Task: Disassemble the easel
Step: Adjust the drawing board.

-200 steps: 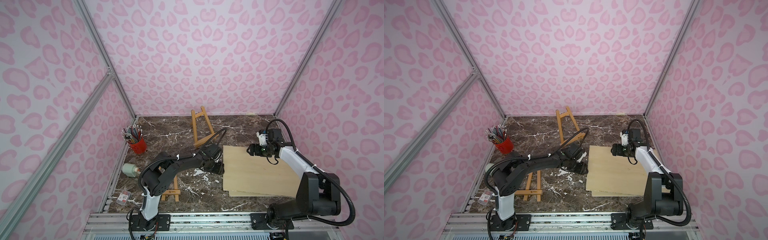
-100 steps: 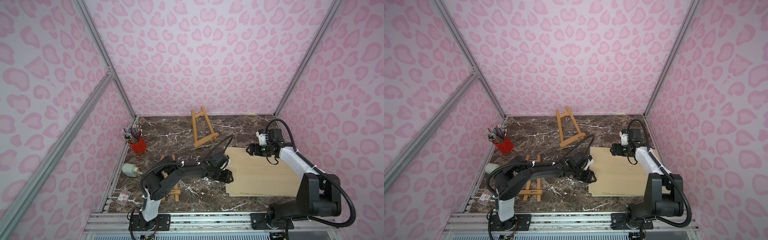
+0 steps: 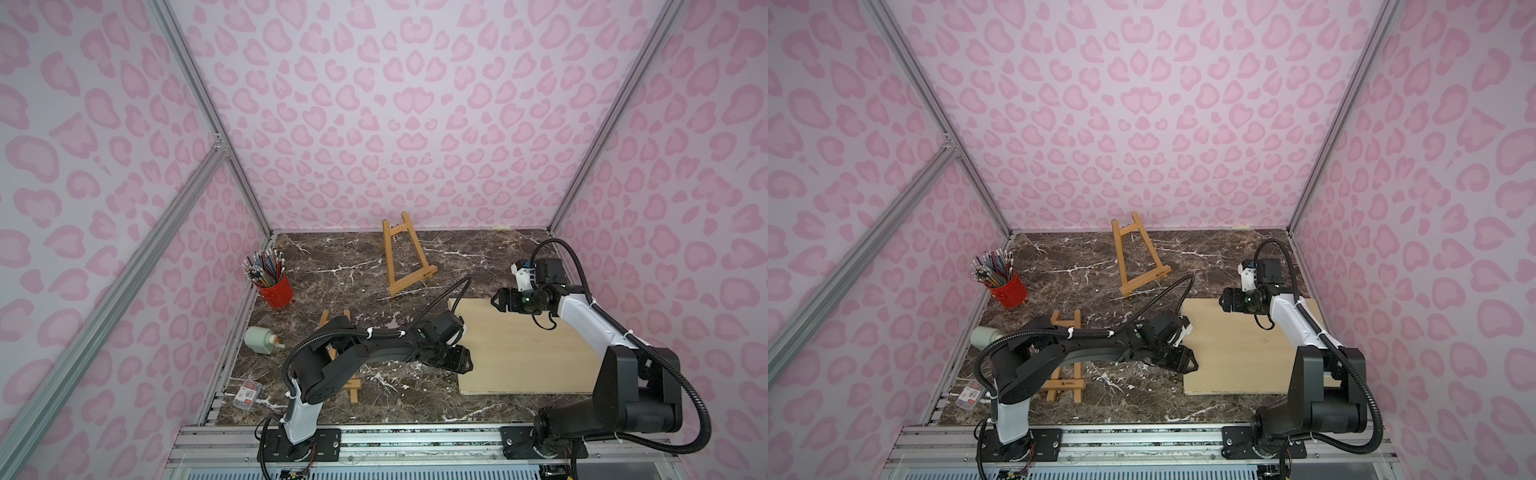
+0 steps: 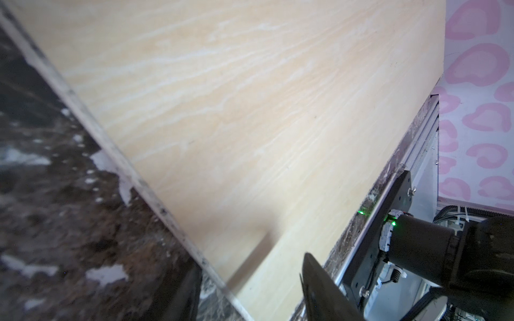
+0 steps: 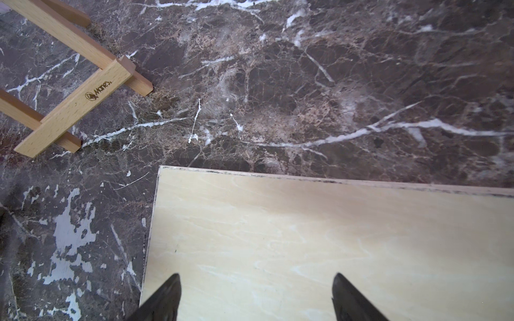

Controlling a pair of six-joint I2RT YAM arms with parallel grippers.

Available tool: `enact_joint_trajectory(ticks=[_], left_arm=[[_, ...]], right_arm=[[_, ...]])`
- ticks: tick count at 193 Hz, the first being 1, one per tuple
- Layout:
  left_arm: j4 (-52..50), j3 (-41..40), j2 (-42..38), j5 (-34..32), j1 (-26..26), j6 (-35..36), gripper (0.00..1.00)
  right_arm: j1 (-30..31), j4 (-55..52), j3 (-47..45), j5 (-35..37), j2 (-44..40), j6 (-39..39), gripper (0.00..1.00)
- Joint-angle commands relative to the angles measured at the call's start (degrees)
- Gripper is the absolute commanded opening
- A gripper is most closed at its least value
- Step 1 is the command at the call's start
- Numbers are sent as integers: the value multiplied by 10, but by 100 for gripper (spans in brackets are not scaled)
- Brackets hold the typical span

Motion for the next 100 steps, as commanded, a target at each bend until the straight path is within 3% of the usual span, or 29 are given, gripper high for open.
enact_joint_trajectory(ticks=[1, 47, 100], left_arm=[[-68, 7, -20, -29, -1, 27, 62], [-113, -21, -97, -82, 23, 55, 66], [-151, -98, -201, -125, 90, 88, 72]], right_arm=[[8, 21, -5, -6, 6, 5, 87], [88, 105, 13, -6, 45, 29, 88], [194, 241, 94, 0, 148, 32, 88]])
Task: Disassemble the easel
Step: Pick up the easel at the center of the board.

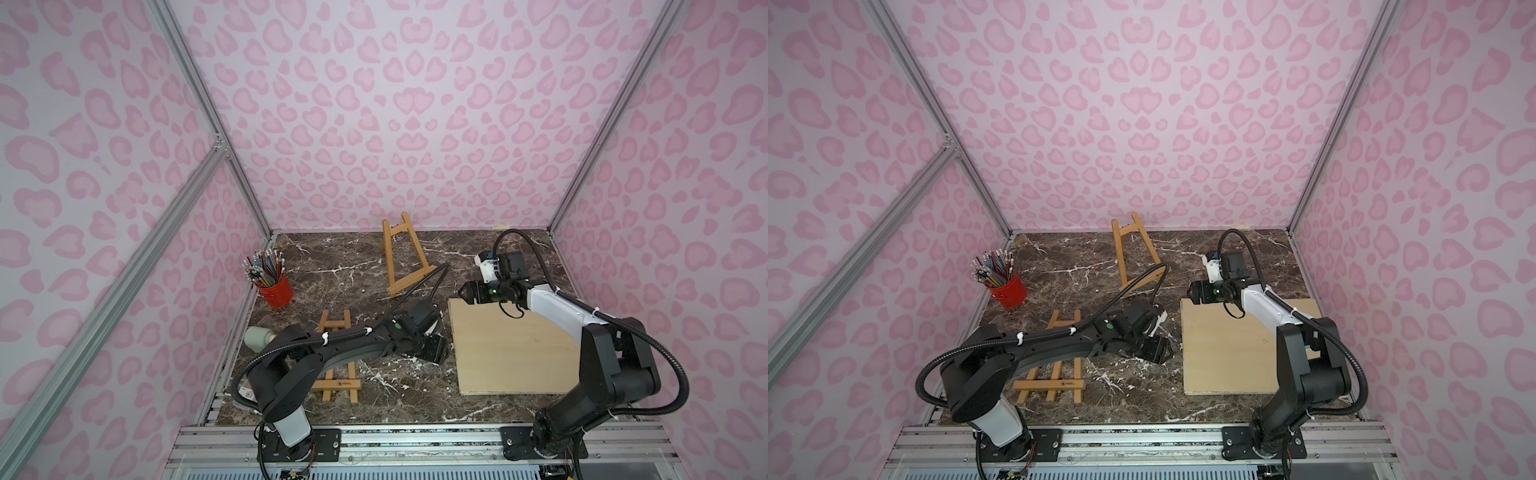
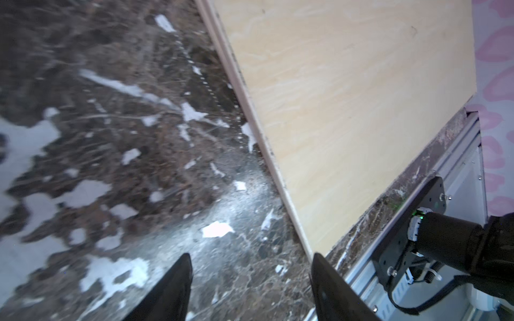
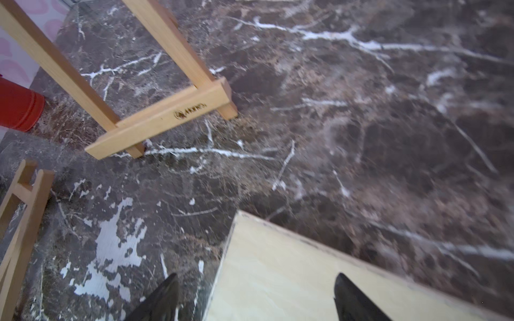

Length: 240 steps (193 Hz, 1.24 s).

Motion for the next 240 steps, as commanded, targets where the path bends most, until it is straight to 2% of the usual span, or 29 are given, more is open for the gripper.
enact_joint_trajectory(ticks=[1, 61, 124, 152, 210, 240], left_arm=[[-29, -26, -34, -32, 24, 28, 72], [-42, -90, -132, -45, 110, 62, 77], [-45, -124, -187, -33, 175, 82, 78], [-46, -129, -200, -27, 196, 88, 78], [-52, -129, -215, -19, 237, 99, 79], [-52, -124, -216, -4, 262, 103, 79]], right_arm=[[38, 96, 31, 10, 37, 1, 88], [81, 188, 172, 38, 190, -19, 88], [95, 154, 361, 36, 338, -46, 82], [96, 158, 389, 23, 361, -47, 72], [106, 157, 372, 32, 359, -82, 52], [110, 155, 363, 43, 352, -98, 33]])
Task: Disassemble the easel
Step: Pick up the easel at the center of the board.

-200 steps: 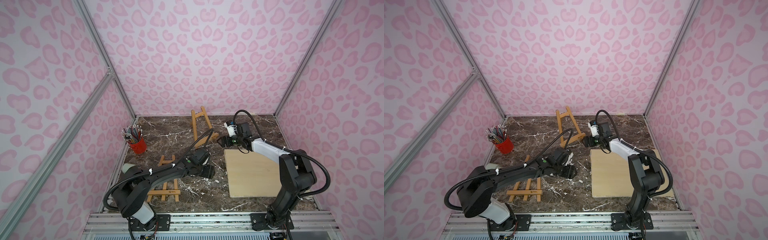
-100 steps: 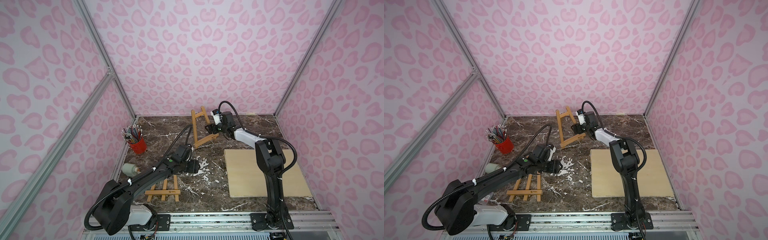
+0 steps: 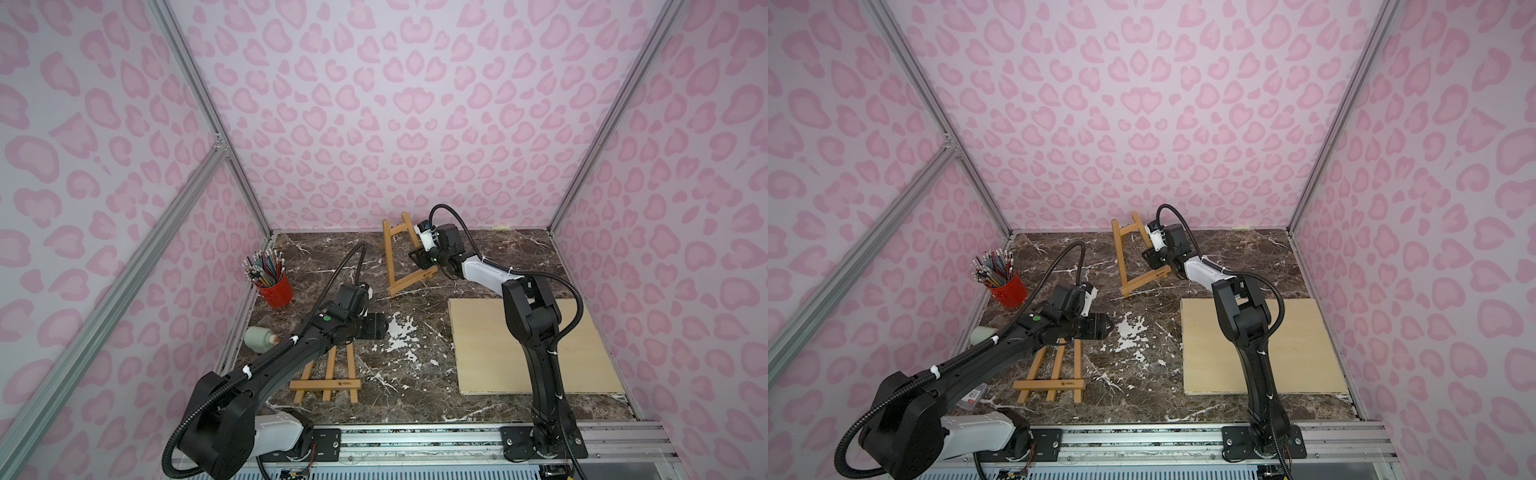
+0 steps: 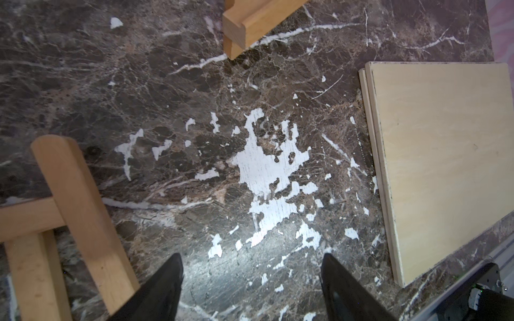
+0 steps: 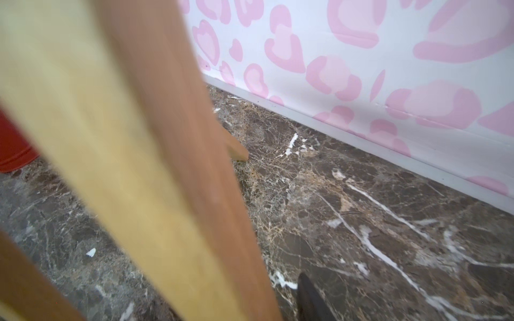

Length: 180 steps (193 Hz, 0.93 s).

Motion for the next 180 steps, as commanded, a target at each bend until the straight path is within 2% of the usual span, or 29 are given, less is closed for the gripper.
enact_joint_trajectory(ticks=[1, 29, 61, 120, 180], left_arm=[[0, 4, -4, 17, 15, 12, 79], [-2, 9, -6, 28, 37, 15, 79], [-4, 18, -4, 48, 70, 16, 80], [-4, 75, 33, 110, 143, 22, 81], [47, 130, 96, 184, 168, 7, 83]], right_arm=[[3, 1, -12, 11, -4, -21, 33], [8, 16, -43, 27, -31, -37, 24], [11, 21, -80, 31, -79, -45, 18], [22, -27, -147, 24, -189, -51, 16], [47, -39, -264, -24, -316, -21, 16]])
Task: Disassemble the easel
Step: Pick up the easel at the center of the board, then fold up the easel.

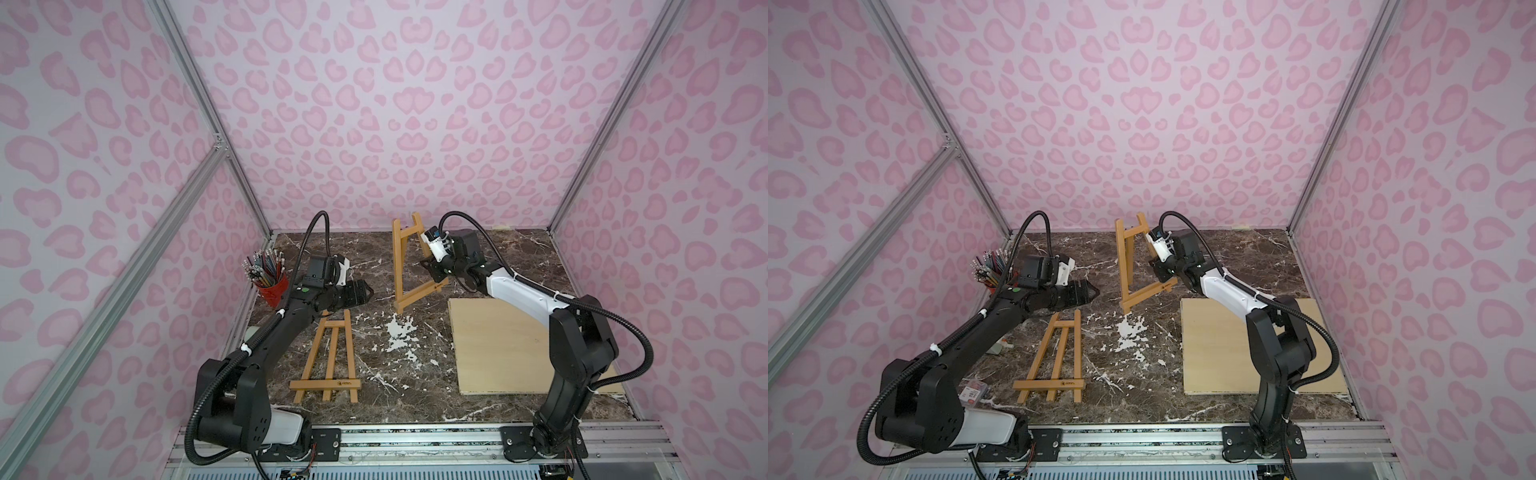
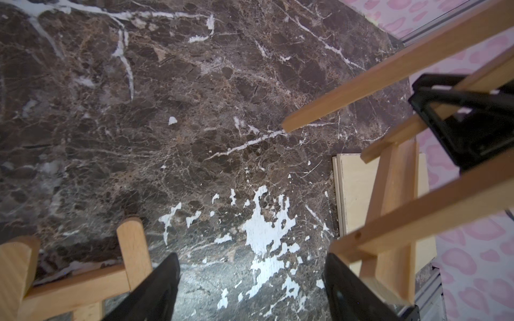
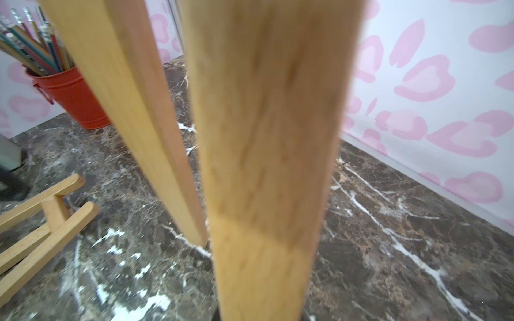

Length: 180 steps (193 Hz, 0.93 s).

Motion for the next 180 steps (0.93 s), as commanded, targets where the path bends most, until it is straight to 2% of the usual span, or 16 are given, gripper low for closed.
enact_joint_trajectory(ticks=[1, 32, 58, 76, 140, 180], left_arm=[[41, 14, 18, 48, 9, -6, 83], [91, 26, 43, 85, 21, -29, 85], [131, 26, 62, 125, 16, -51, 77], [147, 15, 64, 137, -1, -54, 70], [238, -66, 48, 157, -78, -104, 59], [295, -112, 44, 146, -113, -128, 59]], right_arm=[[12, 13, -31, -35, -35, 23, 16], [36, 10, -56, -43, -74, 39, 16], [54, 16, -75, -52, -98, 57, 16], [63, 34, -96, -54, -116, 73, 16], [66, 79, -150, -35, -141, 108, 16], [69, 119, -239, -19, -169, 152, 16]])
